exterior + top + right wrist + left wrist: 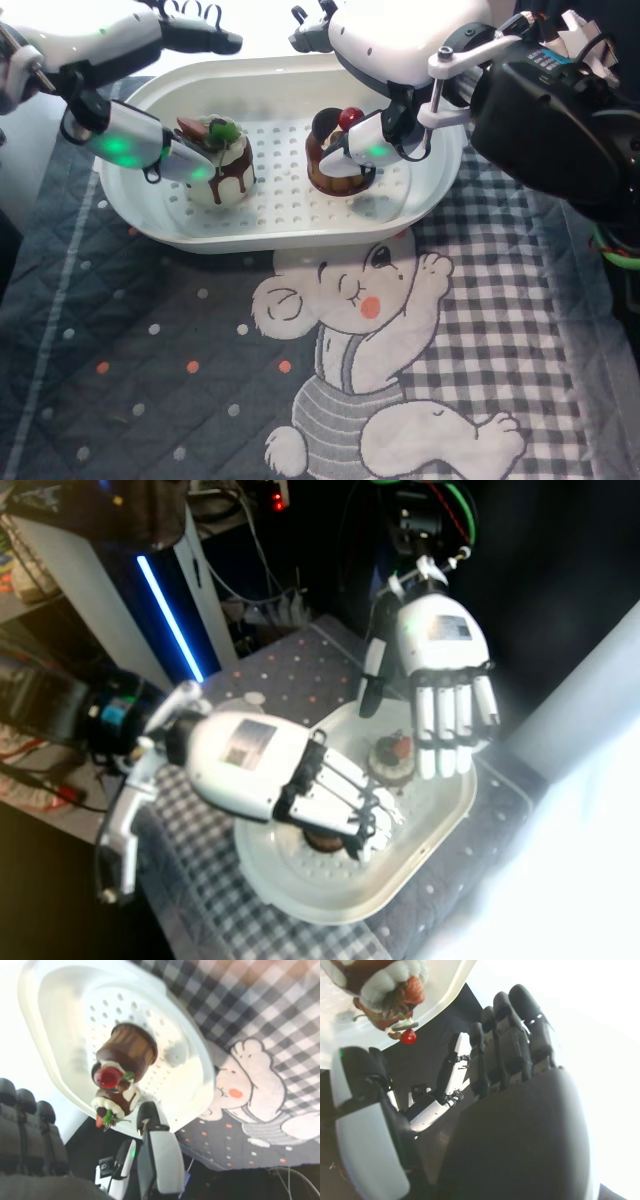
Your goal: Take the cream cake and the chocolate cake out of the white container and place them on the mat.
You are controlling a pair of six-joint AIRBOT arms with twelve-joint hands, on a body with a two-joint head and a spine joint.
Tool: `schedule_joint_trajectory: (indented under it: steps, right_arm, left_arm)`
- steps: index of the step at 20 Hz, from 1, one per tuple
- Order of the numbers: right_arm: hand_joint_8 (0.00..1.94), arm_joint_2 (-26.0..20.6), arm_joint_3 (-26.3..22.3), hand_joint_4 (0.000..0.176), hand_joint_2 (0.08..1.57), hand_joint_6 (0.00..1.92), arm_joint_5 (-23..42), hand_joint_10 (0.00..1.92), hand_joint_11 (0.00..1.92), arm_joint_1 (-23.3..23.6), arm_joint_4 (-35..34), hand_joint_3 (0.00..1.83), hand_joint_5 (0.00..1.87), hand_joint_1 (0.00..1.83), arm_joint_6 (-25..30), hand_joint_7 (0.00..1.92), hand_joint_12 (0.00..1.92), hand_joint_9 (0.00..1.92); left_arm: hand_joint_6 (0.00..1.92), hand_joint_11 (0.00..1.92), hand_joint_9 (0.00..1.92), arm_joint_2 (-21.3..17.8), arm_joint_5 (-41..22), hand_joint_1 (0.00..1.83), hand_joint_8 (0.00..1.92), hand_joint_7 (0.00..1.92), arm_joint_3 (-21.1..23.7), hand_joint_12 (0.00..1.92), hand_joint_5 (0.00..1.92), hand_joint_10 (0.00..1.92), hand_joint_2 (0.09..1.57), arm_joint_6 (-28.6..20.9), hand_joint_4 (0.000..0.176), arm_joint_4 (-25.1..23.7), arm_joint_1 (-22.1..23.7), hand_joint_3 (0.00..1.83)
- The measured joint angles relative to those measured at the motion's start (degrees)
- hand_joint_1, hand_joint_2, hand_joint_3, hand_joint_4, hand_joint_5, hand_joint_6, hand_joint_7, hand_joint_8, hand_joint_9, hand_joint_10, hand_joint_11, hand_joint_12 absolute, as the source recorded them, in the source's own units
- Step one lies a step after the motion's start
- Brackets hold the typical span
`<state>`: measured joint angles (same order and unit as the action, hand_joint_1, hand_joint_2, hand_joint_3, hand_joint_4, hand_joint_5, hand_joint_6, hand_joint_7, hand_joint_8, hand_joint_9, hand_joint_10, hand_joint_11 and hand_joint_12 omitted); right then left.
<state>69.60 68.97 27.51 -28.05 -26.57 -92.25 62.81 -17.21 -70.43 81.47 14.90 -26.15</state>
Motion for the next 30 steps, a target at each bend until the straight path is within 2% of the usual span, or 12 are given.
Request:
schedule_joint_trajectory:
  steps: [13,14,15,17,19,20,21,22,23,24,25,30]
  right_arm:
    - [0.01,3.17,3.21,0.0,0.81,0.01,-4.39,0.01,0.08,0.0,-2.78,0.0,0.51,0.8,-0.02,0.58,1.31,0.59]
    - [0.04,3.17,3.23,0.0,0.85,0.03,-4.57,0.08,0.17,0.0,-2.78,0.01,0.59,0.87,0.0,0.68,1.55,0.7]
    - [0.02,3.23,3.32,0.0,0.87,0.01,-4.76,0.34,0.21,0.02,-2.75,0.0,0.64,0.89,-0.02,0.73,1.61,0.64]
    - [0.01,3.34,3.32,0.0,0.88,0.0,-4.96,0.4,0.23,0.0,-2.78,0.0,0.64,0.94,0.0,0.73,1.55,0.61]
    - [0.03,3.43,3.43,0.0,0.92,0.03,-5.49,0.77,0.28,0.0,-2.8,0.01,0.81,1.03,0.0,0.85,1.68,0.56]
    - [0.04,3.45,3.45,0.0,1.04,0.67,-5.49,0.8,0.32,0.0,-2.82,0.01,1.01,1.14,0.0,0.94,1.67,0.61]
    - [0.04,3.45,3.52,0.0,1.04,0.67,-5.49,0.8,0.32,0.0,-2.86,0.01,1.01,1.14,0.0,0.94,1.67,0.61]
    - [1.13,3.45,3.54,0.0,1.16,0.92,-5.51,1.42,0.48,0.0,-2.89,0.0,0.98,1.33,0.07,0.8,1.81,0.72]
    - [1.18,3.5,3.54,0.0,1.18,0.98,-5.51,1.53,0.54,0.0,-2.82,0.0,0.96,1.35,0.02,0.77,1.85,0.72]
    - [1.18,3.52,3.54,0.0,1.18,0.98,-5.53,1.53,0.54,0.0,-2.84,0.0,0.96,1.35,0.02,0.77,1.85,0.72]
    - [1.18,3.52,3.54,0.0,1.17,0.95,-5.57,1.53,0.66,0.0,-2.89,0.0,0.96,1.36,0.0,0.79,1.82,0.77]
    - [1.18,3.37,3.17,0.0,1.16,0.87,-5.33,1.51,0.73,0.0,-2.95,0.0,0.92,1.37,0.02,0.86,1.81,0.81]
  left_arm:
    - [0.01,0.0,0.41,4.22,5.4,0.91,0.01,0.41,-4.98,1.25,0.35,0.04,0.9,0.0,0.0,2.32,-1.22,0.0]
    - [0.02,0.0,0.43,4.37,5.49,0.92,0.02,0.44,-5.25,1.27,0.38,0.05,0.91,0.0,0.0,2.32,-1.22,0.01]
    - [0.03,0.0,0.44,4.59,5.49,0.92,0.02,0.45,-5.27,1.27,0.4,0.05,0.92,0.0,0.0,2.32,-1.22,0.01]
    - [0.03,0.03,0.52,4.98,5.84,0.94,0.03,0.5,-5.33,1.37,0.44,0.08,0.94,0.0,0.0,2.32,-1.22,0.01]
    - [0.03,0.16,0.67,5.35,6.67,0.97,0.04,0.66,-5.84,1.41,0.53,0.11,1.01,-0.02,0.0,2.38,-1.25,0.01]
    - [0.05,0.23,0.73,5.42,6.75,0.99,0.04,0.73,-5.99,1.38,0.61,0.13,1.05,-0.02,0.0,2.45,-1.29,0.02]
    - [0.05,0.23,0.73,5.49,6.78,0.99,0.04,0.73,-6.05,1.38,0.61,0.13,1.05,0.0,0.0,2.51,-1.36,0.02]
    - [1.05,0.49,0.95,5.51,6.82,1.17,0.89,0.95,-6.05,1.41,0.7,0.31,1.18,-0.02,0.0,2.71,-1.42,0.0]
    - [1.24,0.52,0.83,5.53,6.73,1.31,1.13,0.84,-6.03,1.49,0.7,1.21,1.2,-0.02,0.0,2.73,-1.46,0.0]
    - [1.24,0.52,0.83,5.55,6.62,1.31,1.13,0.84,-6.05,1.49,0.7,1.21,1.2,0.0,0.0,2.93,-1.49,0.0]
    - [1.29,0.51,0.74,5.55,6.27,1.34,1.2,0.81,-6.03,1.51,0.76,1.46,1.21,-0.09,0.0,3.41,-1.99,0.0]
    - [1.41,0.48,0.71,5.42,5.4,1.34,1.2,0.81,-6.05,1.42,0.69,1.47,1.22,-0.17,0.0,4.85,-2.19,0.0]
